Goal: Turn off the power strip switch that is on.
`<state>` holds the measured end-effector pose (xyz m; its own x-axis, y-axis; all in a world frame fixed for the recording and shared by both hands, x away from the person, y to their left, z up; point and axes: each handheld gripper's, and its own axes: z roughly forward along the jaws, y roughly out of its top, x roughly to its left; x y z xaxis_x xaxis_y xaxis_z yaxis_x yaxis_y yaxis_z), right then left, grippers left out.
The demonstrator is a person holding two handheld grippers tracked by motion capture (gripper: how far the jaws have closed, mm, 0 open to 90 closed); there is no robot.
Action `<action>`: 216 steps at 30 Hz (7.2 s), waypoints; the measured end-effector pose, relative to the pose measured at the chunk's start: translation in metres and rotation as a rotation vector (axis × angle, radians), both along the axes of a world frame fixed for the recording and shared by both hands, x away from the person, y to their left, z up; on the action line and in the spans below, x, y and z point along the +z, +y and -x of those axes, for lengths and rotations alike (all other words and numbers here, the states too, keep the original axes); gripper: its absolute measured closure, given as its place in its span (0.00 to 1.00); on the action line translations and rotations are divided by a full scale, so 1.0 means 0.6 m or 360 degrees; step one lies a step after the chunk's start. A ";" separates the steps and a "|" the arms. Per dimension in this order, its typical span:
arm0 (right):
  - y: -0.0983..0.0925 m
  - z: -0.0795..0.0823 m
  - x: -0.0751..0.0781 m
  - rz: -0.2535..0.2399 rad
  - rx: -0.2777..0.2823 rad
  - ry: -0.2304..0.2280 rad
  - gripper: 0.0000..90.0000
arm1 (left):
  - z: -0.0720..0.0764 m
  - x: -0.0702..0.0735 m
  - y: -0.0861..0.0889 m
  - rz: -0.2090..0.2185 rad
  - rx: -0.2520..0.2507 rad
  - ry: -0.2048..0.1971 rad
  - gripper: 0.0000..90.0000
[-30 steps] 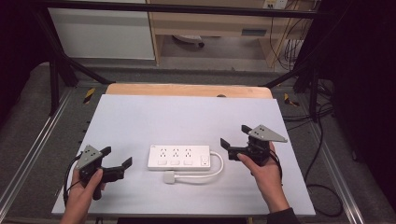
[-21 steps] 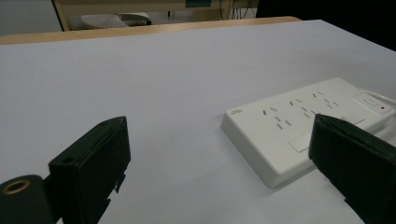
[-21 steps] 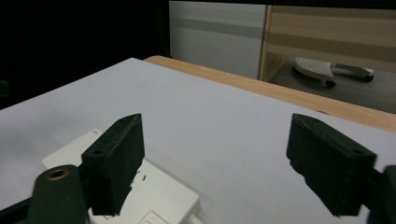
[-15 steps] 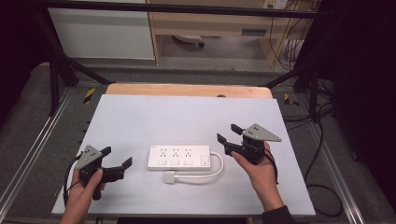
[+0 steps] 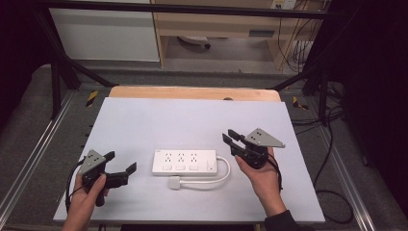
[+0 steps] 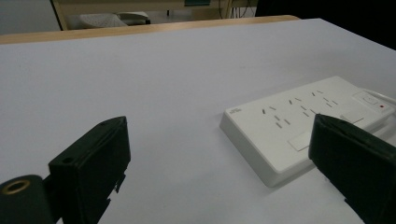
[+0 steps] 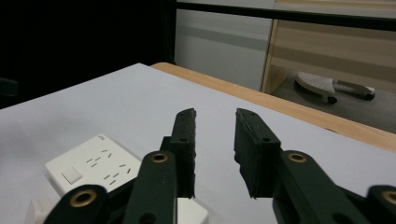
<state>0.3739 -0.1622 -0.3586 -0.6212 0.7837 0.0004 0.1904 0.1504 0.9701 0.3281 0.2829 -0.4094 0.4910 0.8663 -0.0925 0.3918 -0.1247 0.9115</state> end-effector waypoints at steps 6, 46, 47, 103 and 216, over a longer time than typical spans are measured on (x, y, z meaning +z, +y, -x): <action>0.010 0.001 -0.001 -0.0002 0.0037 -0.0031 0.93 | 0.000 0.000 0.000 -0.0006 -0.0002 0.0000 0.06; 0.074 0.001 -0.043 0.0065 0.0201 0.0108 1.00 | 0.001 0.002 0.001 -0.0003 0.0004 -0.0013 0.06; 0.077 0.001 -0.045 0.0069 0.0211 0.0115 1.00 | 0.001 0.002 0.001 -0.0003 0.0004 -0.0013 0.06; 0.164 0.002 -0.135 0.0269 0.0389 0.0448 1.00 | 0.001 0.002 -0.002 -0.0001 -0.0010 0.0004 0.06; 0.169 -0.006 -0.147 0.0274 0.0351 0.0481 1.00 | 0.000 0.003 0.002 -0.0011 0.0008 -0.0009 0.06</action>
<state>0.3778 -0.0609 -0.4470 -0.7662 0.6363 0.0893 0.4081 0.3745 0.8326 0.3281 0.2838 -0.4077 0.4868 0.8695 -0.0838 0.3876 -0.1290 0.9128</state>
